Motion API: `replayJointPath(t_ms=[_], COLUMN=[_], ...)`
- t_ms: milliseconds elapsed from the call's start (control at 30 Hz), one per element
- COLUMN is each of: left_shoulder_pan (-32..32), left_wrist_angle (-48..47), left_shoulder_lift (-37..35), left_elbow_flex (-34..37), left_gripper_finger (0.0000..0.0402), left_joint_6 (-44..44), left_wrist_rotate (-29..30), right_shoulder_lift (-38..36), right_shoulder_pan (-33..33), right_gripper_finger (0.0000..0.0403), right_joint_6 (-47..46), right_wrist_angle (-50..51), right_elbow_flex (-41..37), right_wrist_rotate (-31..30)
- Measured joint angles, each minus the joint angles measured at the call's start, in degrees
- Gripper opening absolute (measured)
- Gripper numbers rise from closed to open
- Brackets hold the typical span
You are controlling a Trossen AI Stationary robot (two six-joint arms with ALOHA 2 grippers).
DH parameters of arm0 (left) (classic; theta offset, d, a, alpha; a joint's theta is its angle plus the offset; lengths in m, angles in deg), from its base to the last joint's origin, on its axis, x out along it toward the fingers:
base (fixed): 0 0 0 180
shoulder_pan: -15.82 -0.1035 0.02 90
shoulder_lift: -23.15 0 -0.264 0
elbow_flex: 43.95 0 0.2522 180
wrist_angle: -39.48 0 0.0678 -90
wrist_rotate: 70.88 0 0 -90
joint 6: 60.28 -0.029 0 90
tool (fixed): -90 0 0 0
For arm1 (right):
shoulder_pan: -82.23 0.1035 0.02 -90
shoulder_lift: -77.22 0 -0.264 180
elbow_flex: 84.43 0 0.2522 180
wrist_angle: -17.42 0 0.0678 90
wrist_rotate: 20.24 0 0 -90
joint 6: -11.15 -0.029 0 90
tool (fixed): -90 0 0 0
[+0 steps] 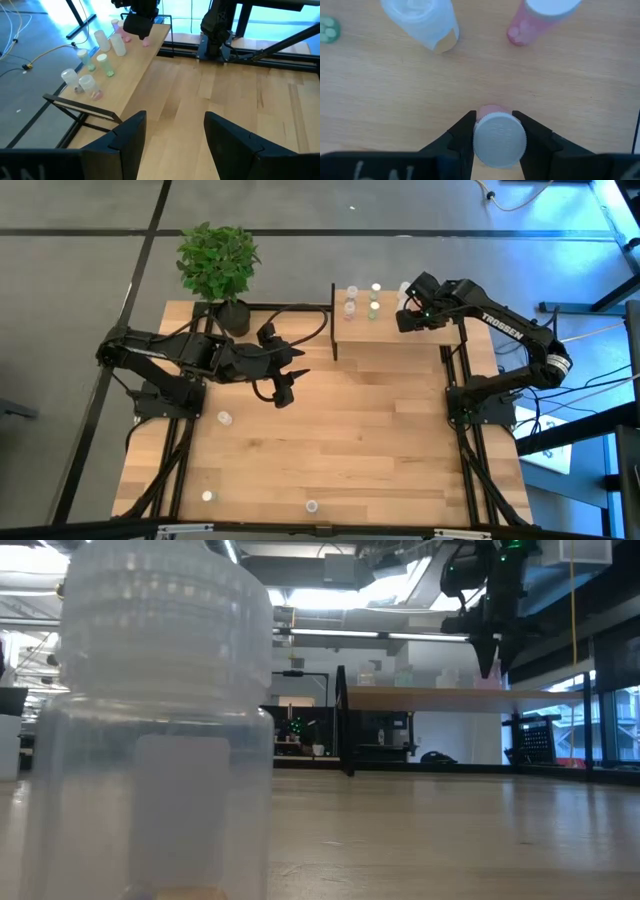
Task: Pick and place medicine bottles onto shelf by color
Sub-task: Put the pink pill bottle aligned with the other pink pill bottles on the shelf
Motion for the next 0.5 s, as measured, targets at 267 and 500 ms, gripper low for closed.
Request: replayJointPath(t_ms=[267, 500], left_shoulder_pan=[0.0, 0.0], left_wrist_angle=[0.0, 0.0], left_shoulder_lift=[0.0, 0.0], left_elbow_flex=[0.0, 0.0], left_gripper_finger=[0.0194, 0.0194], left_joint_6=[0.0, 0.0], left_wrist_rotate=[0.0, 0.0], right_shoulder_lift=[0.3, 0.4], right_shoulder_pan=[0.0, 0.0], right_gripper_finger=[0.0131, 0.0158], right_joint_6=[0.0, 0.0], right_wrist_angle=[0.3, 0.3], right_elbow_flex=[-0.4, -0.5], right_wrist_rotate=[0.8, 0.9])
